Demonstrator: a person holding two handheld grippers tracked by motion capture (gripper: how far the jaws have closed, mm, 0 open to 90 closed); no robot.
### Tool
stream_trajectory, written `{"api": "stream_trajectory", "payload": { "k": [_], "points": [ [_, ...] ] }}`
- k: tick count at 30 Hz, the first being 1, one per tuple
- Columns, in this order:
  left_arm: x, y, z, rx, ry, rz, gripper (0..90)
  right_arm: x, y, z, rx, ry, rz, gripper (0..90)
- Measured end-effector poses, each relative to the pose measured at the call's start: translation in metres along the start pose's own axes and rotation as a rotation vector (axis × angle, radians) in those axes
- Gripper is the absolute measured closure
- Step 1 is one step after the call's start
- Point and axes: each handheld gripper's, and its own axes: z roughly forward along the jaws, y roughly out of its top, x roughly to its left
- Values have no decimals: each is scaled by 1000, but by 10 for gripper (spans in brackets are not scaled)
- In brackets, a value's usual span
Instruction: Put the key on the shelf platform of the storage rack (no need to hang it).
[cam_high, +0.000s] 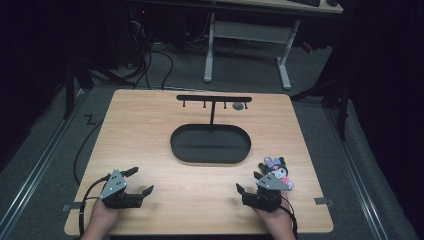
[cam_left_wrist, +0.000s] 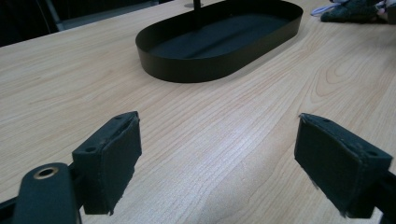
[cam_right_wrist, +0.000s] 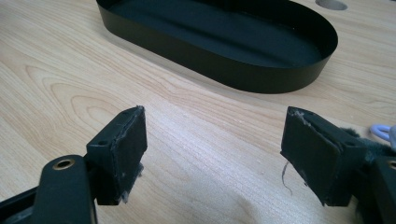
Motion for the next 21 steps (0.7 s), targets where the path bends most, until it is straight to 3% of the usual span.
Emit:
{"api": "stream_trajectory", "payload": {
  "k": [21],
  "points": [
    [-1, 1, 3, 11, -4, 8, 154, -5, -3, -3, -7, -3, 14, 239]
  ]
}}
